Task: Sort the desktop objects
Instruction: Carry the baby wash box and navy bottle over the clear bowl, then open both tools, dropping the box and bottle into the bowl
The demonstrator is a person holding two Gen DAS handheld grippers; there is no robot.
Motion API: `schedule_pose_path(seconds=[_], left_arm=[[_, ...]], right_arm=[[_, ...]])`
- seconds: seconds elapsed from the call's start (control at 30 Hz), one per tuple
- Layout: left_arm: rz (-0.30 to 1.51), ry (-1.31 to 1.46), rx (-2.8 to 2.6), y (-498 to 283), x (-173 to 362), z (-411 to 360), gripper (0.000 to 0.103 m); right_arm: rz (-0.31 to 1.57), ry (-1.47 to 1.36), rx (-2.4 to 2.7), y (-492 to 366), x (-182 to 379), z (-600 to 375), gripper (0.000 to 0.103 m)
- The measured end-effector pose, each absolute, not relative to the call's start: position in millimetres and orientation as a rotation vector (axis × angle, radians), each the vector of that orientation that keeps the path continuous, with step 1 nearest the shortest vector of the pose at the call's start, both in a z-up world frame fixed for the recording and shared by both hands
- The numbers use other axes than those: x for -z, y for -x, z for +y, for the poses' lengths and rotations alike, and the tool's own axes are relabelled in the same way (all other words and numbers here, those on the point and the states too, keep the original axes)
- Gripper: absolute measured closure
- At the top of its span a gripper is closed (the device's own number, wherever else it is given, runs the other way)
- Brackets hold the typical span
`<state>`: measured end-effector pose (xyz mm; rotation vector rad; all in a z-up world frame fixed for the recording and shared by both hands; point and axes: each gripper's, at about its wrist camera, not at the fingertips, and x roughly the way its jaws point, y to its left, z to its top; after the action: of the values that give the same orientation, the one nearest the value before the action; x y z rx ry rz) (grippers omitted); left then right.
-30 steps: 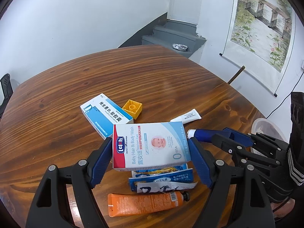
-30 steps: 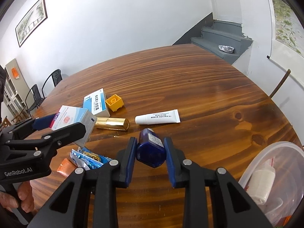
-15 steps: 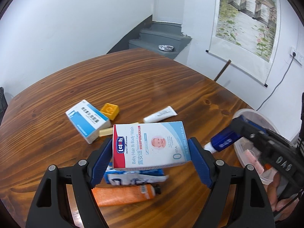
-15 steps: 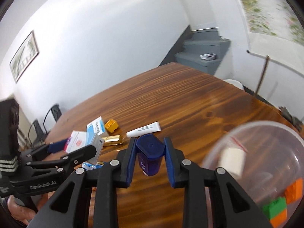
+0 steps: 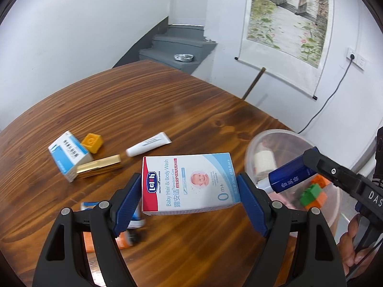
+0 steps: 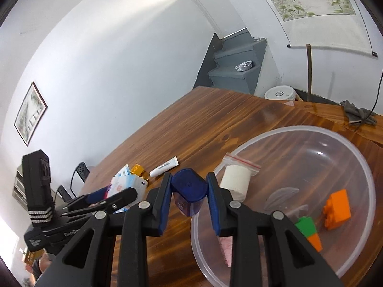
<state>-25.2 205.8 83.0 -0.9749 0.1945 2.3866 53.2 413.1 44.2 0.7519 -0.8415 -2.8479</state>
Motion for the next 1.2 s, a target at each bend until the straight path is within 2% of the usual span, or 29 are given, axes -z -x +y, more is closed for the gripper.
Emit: schedule_pose_path(seconds=[0.4, 1.1, 1.2], left_arm=[[0.222, 0.988, -2.287, 14, -74, 258, 0.021], [0.281, 1.021, -2.163, 2, -54, 318, 0.021], [0.286, 1.03, -2.136, 1, -53, 323, 0.021]], right_arm=[[-1.012, -0.82, 2.898, -66, -22, 473, 0.071], [-1.073, -0.848, 3.031, -79, -6, 515, 0.066], [-1.065, -0.84, 3.099, -82, -8, 516, 0.054]])
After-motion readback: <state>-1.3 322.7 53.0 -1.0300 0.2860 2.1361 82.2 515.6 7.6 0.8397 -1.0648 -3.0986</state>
